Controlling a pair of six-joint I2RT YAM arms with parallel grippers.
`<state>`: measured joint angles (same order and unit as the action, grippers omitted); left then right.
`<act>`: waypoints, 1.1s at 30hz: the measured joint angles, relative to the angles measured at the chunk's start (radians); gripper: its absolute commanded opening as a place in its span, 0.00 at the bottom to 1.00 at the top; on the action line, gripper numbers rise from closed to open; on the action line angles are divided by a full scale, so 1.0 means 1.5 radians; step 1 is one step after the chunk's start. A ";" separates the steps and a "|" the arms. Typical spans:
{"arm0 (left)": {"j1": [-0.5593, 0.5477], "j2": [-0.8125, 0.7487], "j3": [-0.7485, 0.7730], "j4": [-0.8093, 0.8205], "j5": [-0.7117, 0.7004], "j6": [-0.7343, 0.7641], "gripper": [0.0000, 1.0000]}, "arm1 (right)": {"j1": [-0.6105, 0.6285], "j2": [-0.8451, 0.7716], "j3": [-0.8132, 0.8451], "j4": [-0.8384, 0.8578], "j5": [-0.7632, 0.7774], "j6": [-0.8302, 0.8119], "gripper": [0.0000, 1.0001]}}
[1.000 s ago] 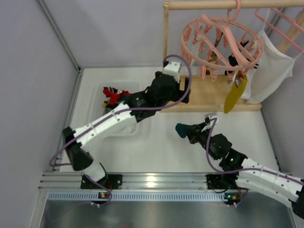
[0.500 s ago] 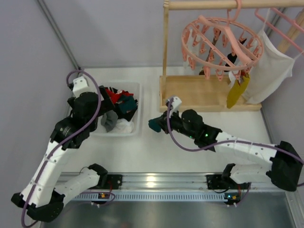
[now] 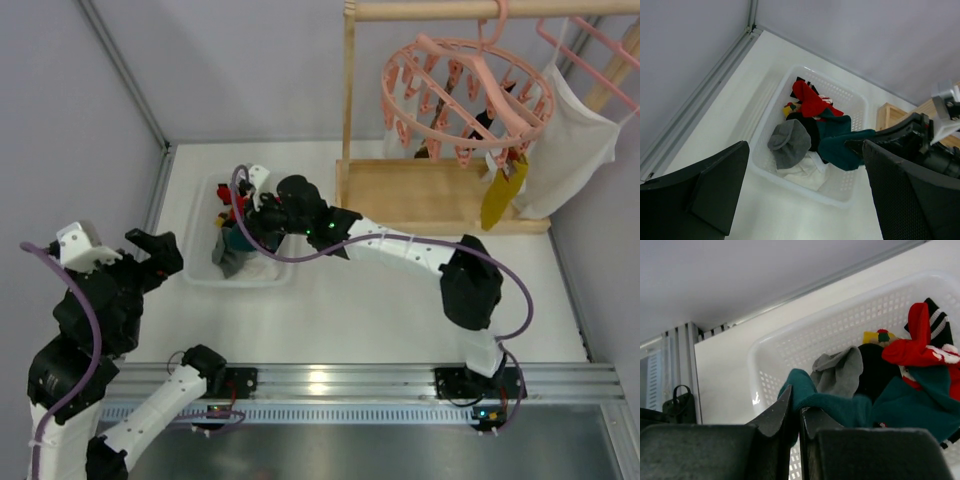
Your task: Remove the socks clipped to the hanger
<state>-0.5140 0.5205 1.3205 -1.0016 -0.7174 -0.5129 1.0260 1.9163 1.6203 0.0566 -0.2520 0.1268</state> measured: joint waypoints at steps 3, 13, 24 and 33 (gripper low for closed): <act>0.000 -0.019 -0.009 -0.002 -0.010 0.012 0.98 | 0.000 0.088 0.115 -0.045 -0.012 -0.009 0.30; 0.000 -0.020 -0.068 -0.010 -0.019 0.026 0.98 | -0.001 0.127 0.150 -0.114 0.005 -0.013 0.91; 0.000 -0.014 -0.181 0.062 0.139 0.048 0.98 | -0.047 -0.349 -0.296 -0.125 0.171 0.000 0.97; 0.000 0.056 -0.253 0.131 0.299 0.063 0.98 | -0.162 -0.689 -0.540 -0.245 0.373 0.064 0.99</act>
<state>-0.5140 0.6041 0.9409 -0.8055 -0.2691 -0.4187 0.7830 0.8825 0.8097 -0.3115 0.3069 0.2230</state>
